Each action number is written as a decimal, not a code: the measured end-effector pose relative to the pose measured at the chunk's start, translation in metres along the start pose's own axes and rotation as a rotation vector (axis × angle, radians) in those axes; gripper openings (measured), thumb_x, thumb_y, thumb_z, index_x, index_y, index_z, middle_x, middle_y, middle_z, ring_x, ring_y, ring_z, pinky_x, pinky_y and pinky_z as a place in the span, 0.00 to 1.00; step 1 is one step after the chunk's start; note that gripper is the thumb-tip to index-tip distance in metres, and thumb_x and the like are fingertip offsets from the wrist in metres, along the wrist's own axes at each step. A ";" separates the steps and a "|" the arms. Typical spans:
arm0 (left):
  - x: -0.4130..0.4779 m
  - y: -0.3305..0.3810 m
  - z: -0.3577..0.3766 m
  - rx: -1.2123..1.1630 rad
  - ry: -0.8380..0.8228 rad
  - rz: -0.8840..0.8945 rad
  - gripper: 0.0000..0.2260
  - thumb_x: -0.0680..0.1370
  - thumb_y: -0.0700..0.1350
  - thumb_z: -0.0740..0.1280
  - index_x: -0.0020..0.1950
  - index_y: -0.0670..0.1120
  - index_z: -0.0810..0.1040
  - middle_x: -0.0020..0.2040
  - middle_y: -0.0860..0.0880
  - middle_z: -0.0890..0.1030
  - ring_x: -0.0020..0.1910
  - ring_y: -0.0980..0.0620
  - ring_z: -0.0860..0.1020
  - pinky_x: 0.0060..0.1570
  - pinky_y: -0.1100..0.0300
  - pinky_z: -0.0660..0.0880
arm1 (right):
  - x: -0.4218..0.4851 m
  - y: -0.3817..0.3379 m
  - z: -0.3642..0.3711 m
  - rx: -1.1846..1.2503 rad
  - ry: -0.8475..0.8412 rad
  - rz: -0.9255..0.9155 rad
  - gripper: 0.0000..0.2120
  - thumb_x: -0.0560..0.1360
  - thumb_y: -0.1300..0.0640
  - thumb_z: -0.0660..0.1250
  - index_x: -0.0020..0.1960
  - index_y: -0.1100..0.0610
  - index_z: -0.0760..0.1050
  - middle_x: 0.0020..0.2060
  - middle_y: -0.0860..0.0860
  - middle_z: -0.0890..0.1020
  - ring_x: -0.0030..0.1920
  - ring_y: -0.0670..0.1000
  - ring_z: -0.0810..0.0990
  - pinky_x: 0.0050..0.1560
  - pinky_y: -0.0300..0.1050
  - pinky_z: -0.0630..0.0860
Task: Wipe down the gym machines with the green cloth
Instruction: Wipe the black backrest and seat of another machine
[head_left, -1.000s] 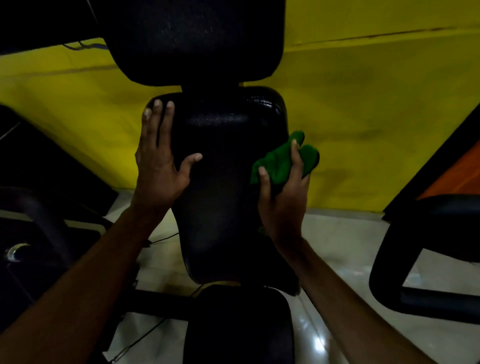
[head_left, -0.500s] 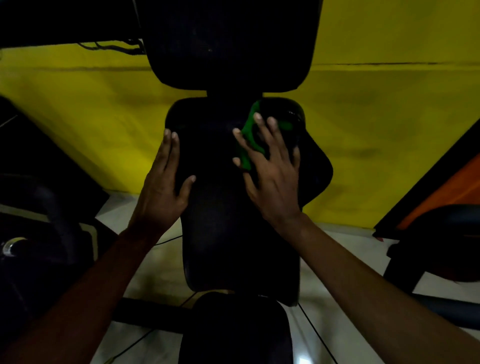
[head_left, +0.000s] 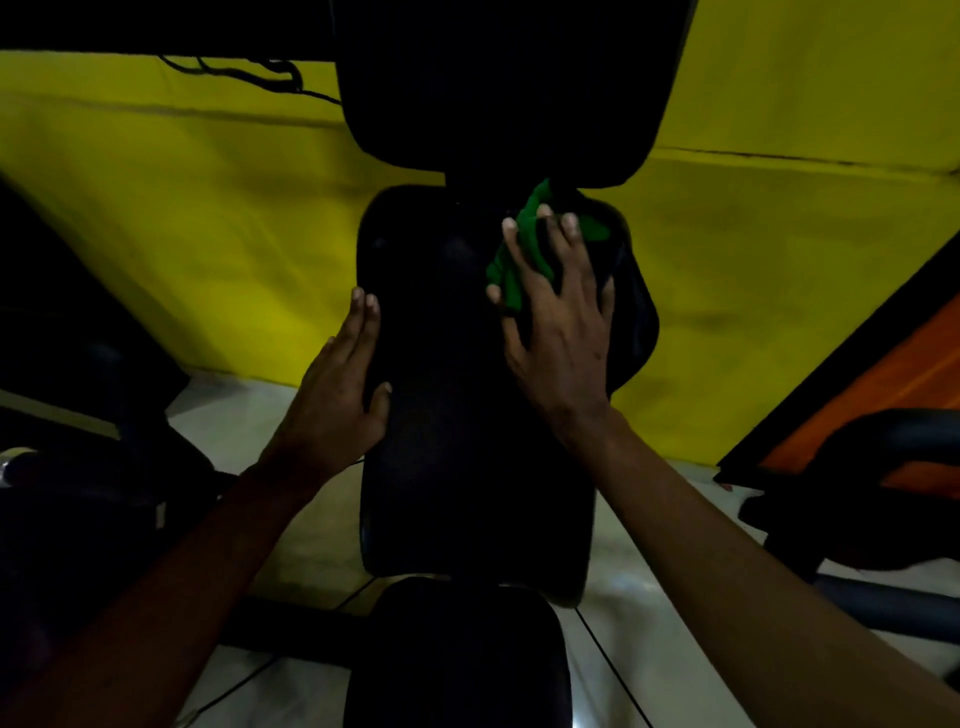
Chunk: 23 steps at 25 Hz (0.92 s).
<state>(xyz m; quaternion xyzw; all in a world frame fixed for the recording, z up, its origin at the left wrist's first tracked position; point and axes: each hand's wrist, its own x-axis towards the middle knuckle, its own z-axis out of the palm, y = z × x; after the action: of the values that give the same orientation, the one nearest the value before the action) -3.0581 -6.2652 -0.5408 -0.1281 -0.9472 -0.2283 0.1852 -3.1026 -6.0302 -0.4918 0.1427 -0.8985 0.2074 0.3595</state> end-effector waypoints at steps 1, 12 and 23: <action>-0.001 -0.002 0.001 0.005 0.001 0.014 0.38 0.76 0.43 0.62 0.82 0.44 0.45 0.82 0.47 0.45 0.81 0.48 0.50 0.72 0.37 0.63 | 0.003 -0.011 0.008 0.002 -0.001 0.005 0.25 0.83 0.49 0.60 0.79 0.47 0.63 0.80 0.51 0.59 0.80 0.51 0.52 0.73 0.58 0.58; -0.031 -0.015 0.049 -0.119 0.060 -0.105 0.48 0.73 0.39 0.75 0.81 0.39 0.42 0.82 0.43 0.45 0.80 0.47 0.51 0.67 0.52 0.71 | -0.078 0.034 0.029 -0.059 -0.195 -0.129 0.42 0.76 0.51 0.71 0.81 0.46 0.50 0.77 0.58 0.62 0.79 0.55 0.54 0.72 0.63 0.61; -0.074 -0.034 0.069 -0.104 0.018 -0.074 0.39 0.78 0.43 0.69 0.80 0.36 0.47 0.81 0.40 0.52 0.67 0.31 0.72 0.56 0.41 0.77 | -0.101 0.001 0.077 -0.116 -0.391 -0.441 0.41 0.73 0.54 0.70 0.81 0.47 0.55 0.79 0.51 0.59 0.79 0.51 0.54 0.70 0.51 0.56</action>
<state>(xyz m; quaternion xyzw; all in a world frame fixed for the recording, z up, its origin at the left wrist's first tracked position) -3.0229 -6.2731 -0.6418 -0.1003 -0.9365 -0.2848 0.1780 -3.0769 -6.0553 -0.6135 0.3510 -0.9083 0.0409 0.2237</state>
